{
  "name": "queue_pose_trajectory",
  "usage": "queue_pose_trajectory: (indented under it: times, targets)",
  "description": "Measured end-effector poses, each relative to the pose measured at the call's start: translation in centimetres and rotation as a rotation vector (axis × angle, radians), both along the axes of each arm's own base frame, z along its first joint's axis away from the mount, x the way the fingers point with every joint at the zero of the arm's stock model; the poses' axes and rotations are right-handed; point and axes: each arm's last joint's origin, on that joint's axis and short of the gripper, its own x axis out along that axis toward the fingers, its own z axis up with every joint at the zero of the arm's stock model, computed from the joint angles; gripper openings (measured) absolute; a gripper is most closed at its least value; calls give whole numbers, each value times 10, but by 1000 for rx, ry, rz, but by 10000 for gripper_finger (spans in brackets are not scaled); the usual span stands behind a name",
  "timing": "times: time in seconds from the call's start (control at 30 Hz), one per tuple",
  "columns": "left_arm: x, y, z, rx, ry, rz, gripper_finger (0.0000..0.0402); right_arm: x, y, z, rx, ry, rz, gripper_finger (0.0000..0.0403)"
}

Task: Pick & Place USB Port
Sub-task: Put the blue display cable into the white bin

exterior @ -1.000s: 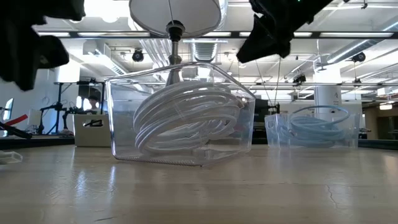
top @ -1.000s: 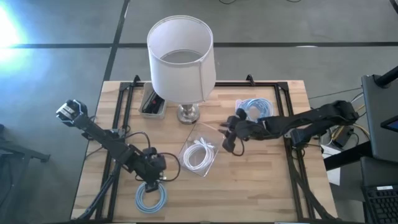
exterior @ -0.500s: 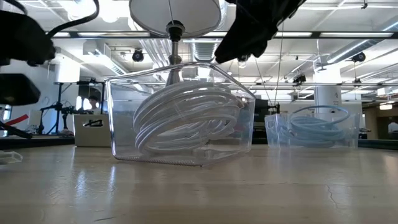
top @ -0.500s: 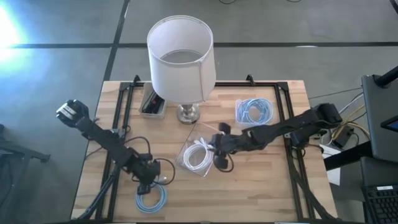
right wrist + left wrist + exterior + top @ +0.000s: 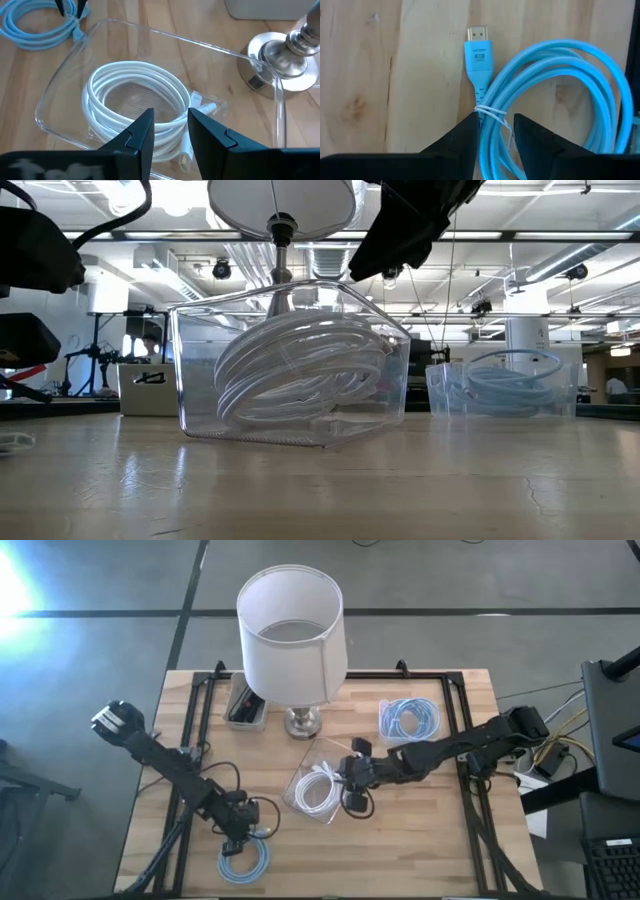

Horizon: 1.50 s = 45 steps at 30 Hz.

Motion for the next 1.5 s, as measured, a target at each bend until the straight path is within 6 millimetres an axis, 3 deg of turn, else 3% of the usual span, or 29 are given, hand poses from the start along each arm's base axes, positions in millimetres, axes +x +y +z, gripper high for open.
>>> queue_pose_trajectory:
  times: [0.63, 1.3, 1.5]
  targets:
    - [8, -7, 24, 190, -102, -115, 131, -1, 0, -1, -6, 3, 7, 99]
    - [17, -17, -21, 247, 15, -196, 130, -3, -1, -8, -7, 24, 2, 109]
    - [17, -17, -22, 248, 17, -196, 85, -3, -1, -8, -5, 23, 1, 101]
